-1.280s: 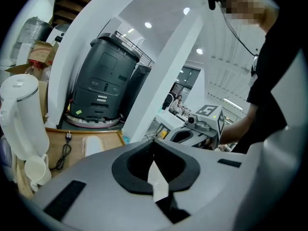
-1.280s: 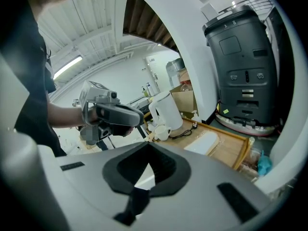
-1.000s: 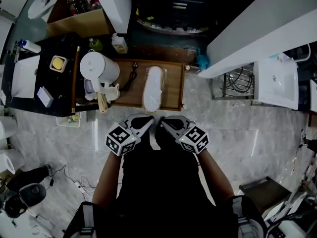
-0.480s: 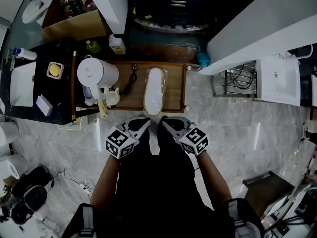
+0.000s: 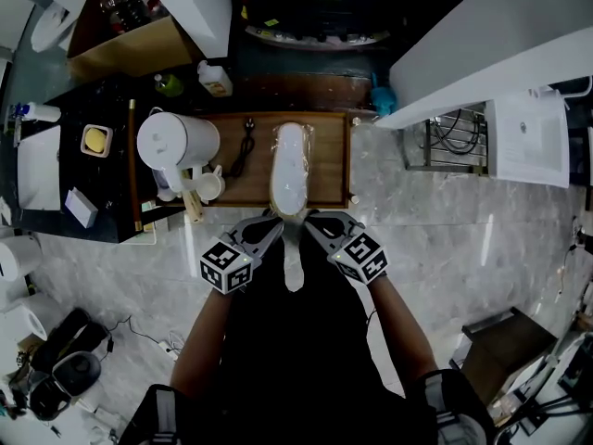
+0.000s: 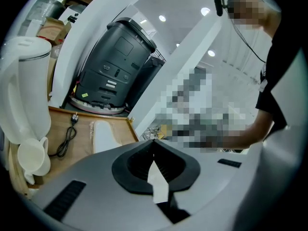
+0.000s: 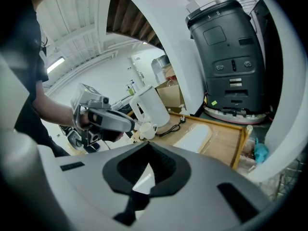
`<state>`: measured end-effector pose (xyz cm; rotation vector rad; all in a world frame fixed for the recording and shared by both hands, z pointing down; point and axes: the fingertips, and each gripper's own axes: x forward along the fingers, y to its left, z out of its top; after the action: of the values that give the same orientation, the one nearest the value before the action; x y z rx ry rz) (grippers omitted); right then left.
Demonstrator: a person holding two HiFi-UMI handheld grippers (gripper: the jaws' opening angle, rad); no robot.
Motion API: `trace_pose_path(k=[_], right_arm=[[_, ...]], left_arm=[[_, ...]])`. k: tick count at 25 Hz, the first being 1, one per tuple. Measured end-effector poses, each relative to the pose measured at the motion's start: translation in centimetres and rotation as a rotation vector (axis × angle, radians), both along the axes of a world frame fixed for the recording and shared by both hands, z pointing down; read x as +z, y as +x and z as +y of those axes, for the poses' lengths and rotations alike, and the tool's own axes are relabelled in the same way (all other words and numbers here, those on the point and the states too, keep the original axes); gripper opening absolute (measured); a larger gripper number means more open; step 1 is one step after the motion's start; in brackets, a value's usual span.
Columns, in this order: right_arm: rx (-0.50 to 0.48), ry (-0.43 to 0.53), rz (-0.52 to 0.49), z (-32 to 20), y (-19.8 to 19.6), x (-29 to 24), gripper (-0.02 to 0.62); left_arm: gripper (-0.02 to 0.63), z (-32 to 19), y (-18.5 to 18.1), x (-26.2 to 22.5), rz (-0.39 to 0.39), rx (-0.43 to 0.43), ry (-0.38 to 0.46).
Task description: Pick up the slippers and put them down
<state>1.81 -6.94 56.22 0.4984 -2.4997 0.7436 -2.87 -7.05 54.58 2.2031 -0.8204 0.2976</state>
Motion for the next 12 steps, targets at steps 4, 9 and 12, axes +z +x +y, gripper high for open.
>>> trace_pose_path(k=[4, 9, 12], right_arm=[[-0.002, -0.010, 0.018, -0.3, -0.2, 1.3, 0.008], [-0.004, -0.026, 0.030, -0.6, 0.0, 2.5, 0.008], [-0.011, -0.029, 0.054, -0.8, 0.1, 3.2, 0.008]], left_arm=[[0.011, -0.2, -0.4, 1.4, 0.000, 0.000, -0.026], [0.011, -0.1, -0.3, 3.1, -0.023, 0.048, -0.033], [0.011, 0.1, -0.1, 4.0, -0.027, 0.075, -0.040]])
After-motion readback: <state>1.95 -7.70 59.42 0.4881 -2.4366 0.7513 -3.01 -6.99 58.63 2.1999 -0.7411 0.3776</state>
